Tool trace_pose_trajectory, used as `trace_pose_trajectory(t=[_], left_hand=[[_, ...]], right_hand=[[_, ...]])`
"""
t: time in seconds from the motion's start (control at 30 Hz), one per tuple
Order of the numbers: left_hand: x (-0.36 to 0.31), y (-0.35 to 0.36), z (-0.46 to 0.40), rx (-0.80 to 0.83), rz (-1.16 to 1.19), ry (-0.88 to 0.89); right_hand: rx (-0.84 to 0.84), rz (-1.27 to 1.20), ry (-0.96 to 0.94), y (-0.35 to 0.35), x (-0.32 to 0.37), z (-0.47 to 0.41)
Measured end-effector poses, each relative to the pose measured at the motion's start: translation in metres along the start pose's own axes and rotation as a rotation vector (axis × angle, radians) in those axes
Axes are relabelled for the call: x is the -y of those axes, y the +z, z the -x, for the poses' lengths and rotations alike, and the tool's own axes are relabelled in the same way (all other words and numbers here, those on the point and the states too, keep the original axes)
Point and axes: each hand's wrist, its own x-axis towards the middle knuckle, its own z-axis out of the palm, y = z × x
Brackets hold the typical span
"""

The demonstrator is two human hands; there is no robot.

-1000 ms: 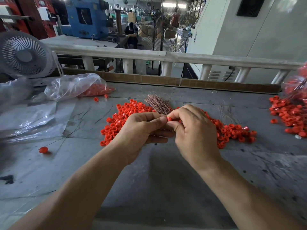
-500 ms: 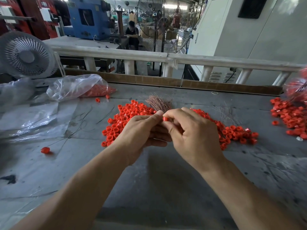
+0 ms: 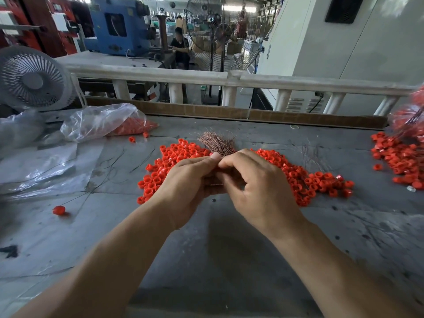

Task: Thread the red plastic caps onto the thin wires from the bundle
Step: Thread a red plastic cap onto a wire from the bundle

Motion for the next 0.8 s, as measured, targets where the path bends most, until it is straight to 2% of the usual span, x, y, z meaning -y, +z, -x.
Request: trace_pose_trajectory(t=[0.3, 0.53, 0.8], left_hand=[[-0.001, -0.001, -0.002, 0.098, -0.023, -0.001], [0.002, -0.007, -0.004, -0.089, -0.048, 0.154], [0.004, -0.012, -0.006, -0.210, -0.156, 0.192]], right_hand=[[0.004, 0.036, 0.032, -0.001, -0.005, -0.001], [0.076, 0.021, -0.011, 0.003, 0.000, 0.001], [0.108, 0.009, -0.003, 0.001, -0.001, 0.002]])
